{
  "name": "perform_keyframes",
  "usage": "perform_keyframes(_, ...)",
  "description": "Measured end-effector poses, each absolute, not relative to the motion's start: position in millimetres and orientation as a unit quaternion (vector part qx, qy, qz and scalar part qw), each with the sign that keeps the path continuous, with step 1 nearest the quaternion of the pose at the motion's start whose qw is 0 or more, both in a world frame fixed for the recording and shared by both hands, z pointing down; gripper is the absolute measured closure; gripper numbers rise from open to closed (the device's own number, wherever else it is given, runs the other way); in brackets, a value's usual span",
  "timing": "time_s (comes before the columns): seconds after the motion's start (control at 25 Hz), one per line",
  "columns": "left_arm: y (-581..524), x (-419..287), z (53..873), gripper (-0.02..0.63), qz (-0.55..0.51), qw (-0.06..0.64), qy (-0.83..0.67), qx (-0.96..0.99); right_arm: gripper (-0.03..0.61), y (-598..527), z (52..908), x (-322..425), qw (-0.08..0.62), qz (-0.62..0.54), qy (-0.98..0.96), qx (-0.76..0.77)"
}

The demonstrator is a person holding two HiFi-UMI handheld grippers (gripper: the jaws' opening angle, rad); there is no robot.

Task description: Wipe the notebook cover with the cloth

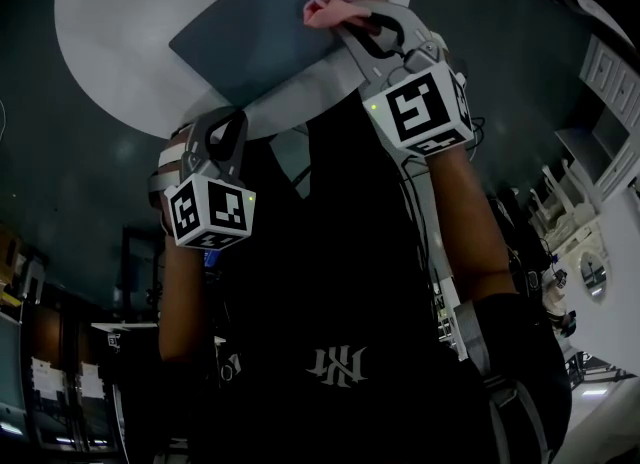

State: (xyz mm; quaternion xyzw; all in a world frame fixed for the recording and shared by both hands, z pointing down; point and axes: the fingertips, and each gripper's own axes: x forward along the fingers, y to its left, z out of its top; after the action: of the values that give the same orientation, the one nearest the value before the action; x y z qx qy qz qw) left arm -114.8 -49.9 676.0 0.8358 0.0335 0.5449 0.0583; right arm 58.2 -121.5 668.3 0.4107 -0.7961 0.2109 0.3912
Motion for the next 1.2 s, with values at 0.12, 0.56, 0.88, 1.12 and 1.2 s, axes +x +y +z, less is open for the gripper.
perform_keyframes(0.12,-47.7,-114.9,677.1,0.594,0.542,0.061,0.034,0.838,0.545,-119.4,672.4,80.9,0.401,0.231,-0.772,0.436)
perform_keyframes(0.56,-40.1,-126.2,669.3,0.548,0.533,0.073,0.041,0.842,0.544,-97.8,638.5,-13.0,0.377,0.219,-0.824,0.363)
perform_keyframes(0.88,-38.4,-153.3,668.5,0.548,0.538,0.080,0.040,0.838,0.545,-79.5,655.6,-123.1,0.363,0.228,-0.856,0.290)
perform_keyframes(1.12,-29.5,-151.9,668.4,0.548,0.537,0.077,0.051,0.838,0.545,-79.9,662.8,-122.5,0.379,0.215,-0.851,0.293)
perform_keyframes(1.2,-27.4,-144.5,667.7,0.548,0.534,0.078,0.053,0.840,0.545,-78.3,664.6,-111.6,0.379,0.214,-0.850,0.297)
